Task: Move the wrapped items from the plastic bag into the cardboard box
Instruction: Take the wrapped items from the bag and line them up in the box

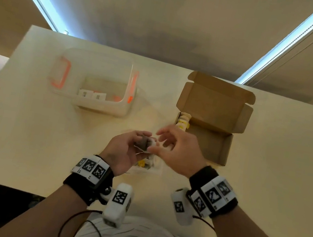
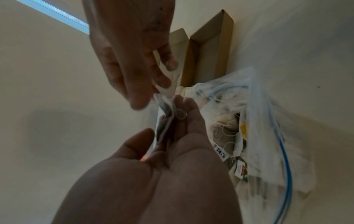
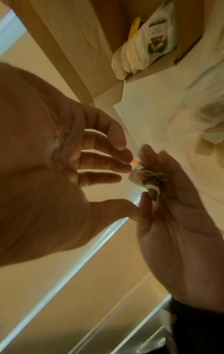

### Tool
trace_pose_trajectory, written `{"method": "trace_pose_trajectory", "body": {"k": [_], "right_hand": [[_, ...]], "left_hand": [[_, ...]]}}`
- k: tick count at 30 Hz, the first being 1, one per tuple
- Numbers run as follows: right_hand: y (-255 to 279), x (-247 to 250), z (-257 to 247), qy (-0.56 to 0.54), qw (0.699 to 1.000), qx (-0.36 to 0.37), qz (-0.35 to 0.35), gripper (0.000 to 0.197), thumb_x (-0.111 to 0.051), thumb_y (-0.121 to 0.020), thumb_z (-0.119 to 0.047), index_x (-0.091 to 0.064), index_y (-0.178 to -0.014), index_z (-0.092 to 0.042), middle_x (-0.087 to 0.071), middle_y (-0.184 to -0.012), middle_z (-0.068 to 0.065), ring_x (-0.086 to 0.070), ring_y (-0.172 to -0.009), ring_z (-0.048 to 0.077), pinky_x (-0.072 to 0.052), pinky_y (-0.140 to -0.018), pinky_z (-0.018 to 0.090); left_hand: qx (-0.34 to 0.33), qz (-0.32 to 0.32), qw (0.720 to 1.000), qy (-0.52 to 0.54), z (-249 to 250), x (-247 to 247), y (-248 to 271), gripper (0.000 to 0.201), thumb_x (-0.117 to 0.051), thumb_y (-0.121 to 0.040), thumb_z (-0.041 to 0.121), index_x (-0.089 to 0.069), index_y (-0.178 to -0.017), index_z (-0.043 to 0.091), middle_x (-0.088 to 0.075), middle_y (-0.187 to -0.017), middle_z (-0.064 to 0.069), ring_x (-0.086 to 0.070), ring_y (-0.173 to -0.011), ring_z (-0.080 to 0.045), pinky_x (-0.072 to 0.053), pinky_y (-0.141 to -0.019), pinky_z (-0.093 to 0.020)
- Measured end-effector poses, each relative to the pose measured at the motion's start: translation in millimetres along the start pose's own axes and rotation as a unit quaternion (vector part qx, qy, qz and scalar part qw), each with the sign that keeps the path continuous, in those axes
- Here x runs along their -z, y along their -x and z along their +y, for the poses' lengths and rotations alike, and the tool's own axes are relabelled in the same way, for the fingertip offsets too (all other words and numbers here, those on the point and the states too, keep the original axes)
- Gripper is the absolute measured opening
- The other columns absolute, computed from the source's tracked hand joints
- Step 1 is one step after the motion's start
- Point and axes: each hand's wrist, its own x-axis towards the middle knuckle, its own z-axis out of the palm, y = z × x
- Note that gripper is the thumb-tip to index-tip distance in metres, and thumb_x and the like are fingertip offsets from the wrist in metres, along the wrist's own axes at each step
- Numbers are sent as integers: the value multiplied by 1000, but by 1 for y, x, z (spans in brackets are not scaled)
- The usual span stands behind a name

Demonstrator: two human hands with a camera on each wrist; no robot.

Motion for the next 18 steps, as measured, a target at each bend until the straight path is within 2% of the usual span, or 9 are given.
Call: {"method": "trace_pose_trajectory", "body": {"k": [1, 3, 5, 7, 10, 12, 13, 16, 18], "right_hand": [[3, -6, -3, 6, 1000, -12, -3, 33, -82, -77, -36, -64, -101, -25, -67, -87, -12, -62, -75, -1, -48, -65, 10], [6, -16, -2, -3, 999, -47, 16, 23, -78, -81, -25, -64, -99, -25, -70, -86, -11, -64, -77, 0, -47, -67, 10], [8, -21, 2, -45, 995, -77, 54, 19, -72, -83, -14, -63, -94, -25, -71, -83, -10, -65, -77, -2, -48, -67, 9], [10, -20, 2, -89, 988, -91, 88, 19, -72, -83, -12, -62, -93, -25, -70, -83, -9, -65, -76, -2, -49, -65, 8], [13, -17, 2, -97, 985, -99, 107, 22, -75, -83, -18, -60, -99, -23, -67, -89, -5, -65, -76, 3, -48, -63, 8], [15, -18, 3, -83, 982, -140, 91, 32, -80, -79, -32, -60, -103, -23, -65, -93, -7, -64, -80, 4, -48, -64, 10], [16, -19, 6, -83, 980, -165, 72, 36, -81, -77, -37, -62, -103, -22, -65, -93, -8, -63, -82, 5, -51, -67, 15], [17, -28, 9, -131, 972, -186, 61, 16, -80, -79, -31, -71, -88, -21, -68, -81, -6, -64, -76, 9, -59, -76, 38], [17, -30, 11, -141, 970, -183, 72, 8, -78, -80, -24, -70, -81, -21, -69, -77, -3, -64, -75, 14, -59, -77, 41]], "left_hand": [[-2, 2, 1000, -24, -1, -1, 1, 31, -34, -96, 2, -60, -111, -4, -65, -92, -18, -64, -82, -28, -55, -81, -40], [-8, 3, 999, -50, -1, -4, 2, 33, -33, -96, 0, -60, -114, -3, -64, -97, -20, -64, -85, -29, -54, -82, -41], [-14, 7, 998, -55, -1, -6, 2, 35, -31, -97, -3, -57, -120, -3, -64, -104, -22, -63, -90, -31, -56, -81, -42], [-18, 5, 999, -44, -2, -8, 3, 36, -29, -96, -6, -55, -121, -4, -68, -108, -23, -64, -93, -31, -56, -78, -41], [-22, -8, 999, -35, -5, -9, 4, 34, -28, -98, -7, -53, -119, -3, -67, -115, -25, -64, -101, -32, -53, -88, -42], [-29, -16, 999, -14, -8, -11, 3, 32, -27, -99, -6, -54, -115, -1, -66, -118, -24, -64, -105, -32, -48, -97, -45], [-32, -22, 999, 3, -10, -11, 2, 32, -27, -99, -5, -54, -114, 0, -67, -118, -23, -64, -105, -32, -48, -97, -46], [-38, -41, 998, 36, -16, -14, -2, 32, -27, -98, -4, -55, -113, 1, -65, -121, -19, -64, -97, -30, -56, -81, -37], [-47, -36, 998, 4, -21, -15, -4, 28, -31, -98, -4, -55, -112, 2, -66, -117, -18, -64, -91, -27, -56, -70, -30]]}}
